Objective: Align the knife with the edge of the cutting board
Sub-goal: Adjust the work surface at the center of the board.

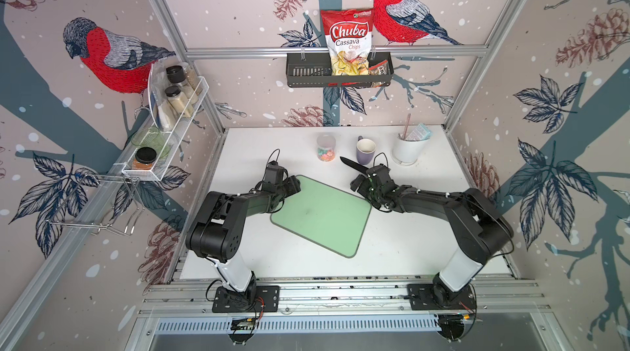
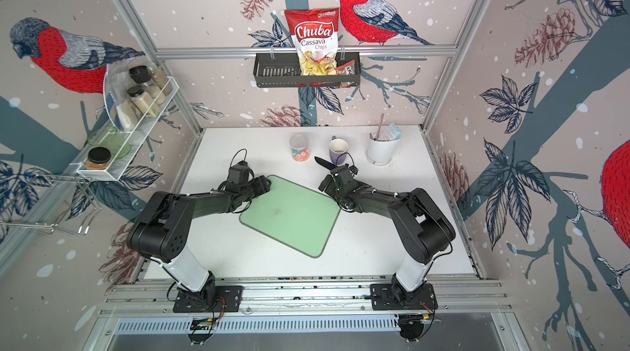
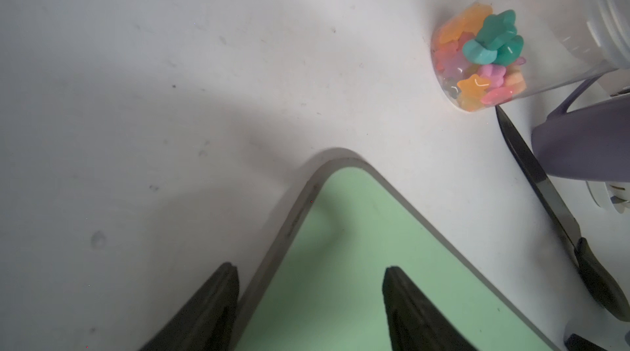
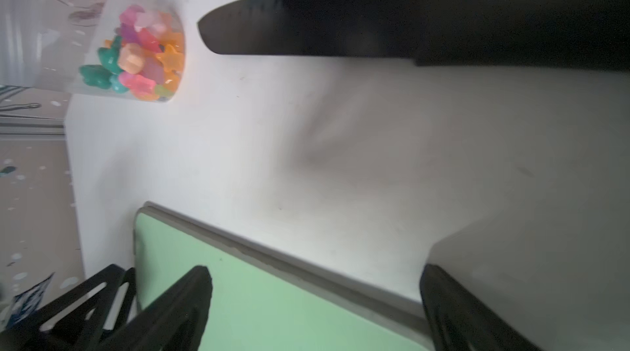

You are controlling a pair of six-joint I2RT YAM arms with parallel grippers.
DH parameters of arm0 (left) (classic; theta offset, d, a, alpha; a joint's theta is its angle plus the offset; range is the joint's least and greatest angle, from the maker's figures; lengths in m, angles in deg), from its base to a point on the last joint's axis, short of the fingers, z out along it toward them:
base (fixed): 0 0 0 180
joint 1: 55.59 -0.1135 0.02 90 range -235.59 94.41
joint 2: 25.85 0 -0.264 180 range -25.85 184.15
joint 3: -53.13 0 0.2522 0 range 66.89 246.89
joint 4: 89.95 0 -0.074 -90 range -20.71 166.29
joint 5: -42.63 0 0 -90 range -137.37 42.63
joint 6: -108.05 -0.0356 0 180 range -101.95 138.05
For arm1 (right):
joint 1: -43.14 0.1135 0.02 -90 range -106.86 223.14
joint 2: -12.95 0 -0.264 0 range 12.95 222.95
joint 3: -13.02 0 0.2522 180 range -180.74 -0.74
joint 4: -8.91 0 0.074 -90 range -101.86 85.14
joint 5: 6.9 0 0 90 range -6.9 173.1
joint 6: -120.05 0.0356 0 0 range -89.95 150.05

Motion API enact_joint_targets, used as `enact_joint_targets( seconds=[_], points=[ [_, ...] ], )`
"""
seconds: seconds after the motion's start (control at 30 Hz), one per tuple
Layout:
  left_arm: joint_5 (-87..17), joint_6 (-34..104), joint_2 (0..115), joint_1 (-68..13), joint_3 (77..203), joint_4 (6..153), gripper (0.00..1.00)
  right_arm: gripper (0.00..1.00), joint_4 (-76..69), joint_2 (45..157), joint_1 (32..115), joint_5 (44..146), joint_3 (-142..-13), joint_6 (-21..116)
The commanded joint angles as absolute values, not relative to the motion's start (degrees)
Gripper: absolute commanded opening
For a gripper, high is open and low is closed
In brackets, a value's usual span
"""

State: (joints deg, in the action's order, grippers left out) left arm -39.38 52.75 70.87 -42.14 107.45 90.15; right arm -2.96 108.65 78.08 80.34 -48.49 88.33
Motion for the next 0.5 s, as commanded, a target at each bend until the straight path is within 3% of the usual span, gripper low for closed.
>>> enact_joint_targets(
  seconds=[0.0,0.23,0.47],
  points=[
    [-37.75,55.03,70.35,-42.85,106.34,69.53,0.72,1.0,-12.47,103.56,77.63,73.04,-46.36,84.29],
    [-38.51,55.15,69.12,-43.31,104.41,69.15,0.73,0.99,-14.99,92.14,83.35,73.45,-35.75,87.87],
    [-35.23,56.45,68.72,-43.65,101.99,71.76,0.73,0.99,-9.21,95.03,93.35,76.46,-33.49,95.66]
  ],
)
